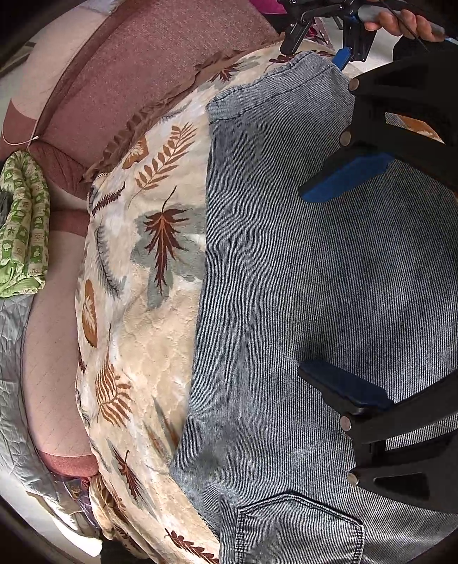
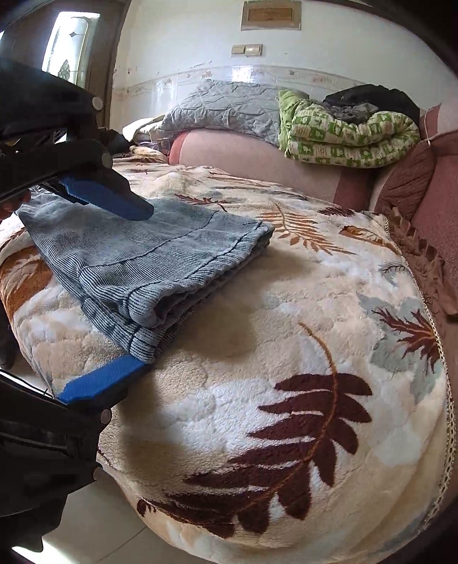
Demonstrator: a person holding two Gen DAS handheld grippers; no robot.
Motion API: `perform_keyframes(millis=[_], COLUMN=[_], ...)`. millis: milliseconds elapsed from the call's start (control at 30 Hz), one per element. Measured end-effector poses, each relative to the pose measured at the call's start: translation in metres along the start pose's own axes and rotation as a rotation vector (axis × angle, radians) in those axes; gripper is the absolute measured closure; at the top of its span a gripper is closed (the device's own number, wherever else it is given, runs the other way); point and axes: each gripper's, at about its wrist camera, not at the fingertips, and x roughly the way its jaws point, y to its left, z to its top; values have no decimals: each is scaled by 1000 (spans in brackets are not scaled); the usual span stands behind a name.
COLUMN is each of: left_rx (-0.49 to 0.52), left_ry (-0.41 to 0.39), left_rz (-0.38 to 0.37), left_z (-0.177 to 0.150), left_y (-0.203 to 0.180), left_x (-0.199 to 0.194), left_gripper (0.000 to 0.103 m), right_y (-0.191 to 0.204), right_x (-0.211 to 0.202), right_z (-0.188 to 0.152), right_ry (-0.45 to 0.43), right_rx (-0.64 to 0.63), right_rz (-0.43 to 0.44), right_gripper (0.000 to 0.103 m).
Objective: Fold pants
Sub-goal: 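Lift the hem with the right tool and fold it toward the waistband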
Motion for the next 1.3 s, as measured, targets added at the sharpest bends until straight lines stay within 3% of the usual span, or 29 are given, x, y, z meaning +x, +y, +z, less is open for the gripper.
perform_keyframes(millis=[33, 100, 133, 167, 267, 367, 467, 600, 800, 933, 1067, 1233, 1300], left_rx=[2, -3, -5, 4, 77, 136, 209, 153, 70, -6, -114, -218, -240], left_ry=[-2, 2, -12, -32, -63, 52, -3, 30, -55, -111, -175, -218, -215], left_rz=[6, 13, 9, 10, 42, 155, 210, 152, 99, 92, 119, 194, 213], left_z=[0, 2, 2, 2, 1, -6, -10, -3, -5, -9, -19, -37, -42], left_y=[-1, -2, -3, -6, -19, -26, -35, -24, 7, 47, 99, 153, 167], left_x=[0, -3, -7, -11, -13, 15, 12, 7, -32, -65, -98, -125, -129], left_gripper=[12, 12, 12, 12, 12, 11, 8, 8, 8, 8, 8, 8, 8], right_y=[2, 1, -2, -5, -4, 0, 8, 27, 88, 154, 211, 230, 220], right_x=[0, -3, -5, -5, -4, -3, -3, -6, -19, -11, 29, 106, 138], right_z=[-1, -3, -3, -3, -2, -2, -4, -8, -30, -71, -140, -229, -251], right_ry=[-5, -21, -24, -21, -14, -20, -35, -61, -131, -149, -93, 58, 147], right_rx=[-10, -22, -17, -10, -24, -49, -86, -177, -399, -631, -890, -1104, -1120], right_rz=[-15, -54, -63, -61, -76, -98, -109, -129, -172, -179, -172, -173, -184], right_gripper=[26, 43, 59, 65, 66, 66, 72, 75, 75, 75, 75, 75, 75])
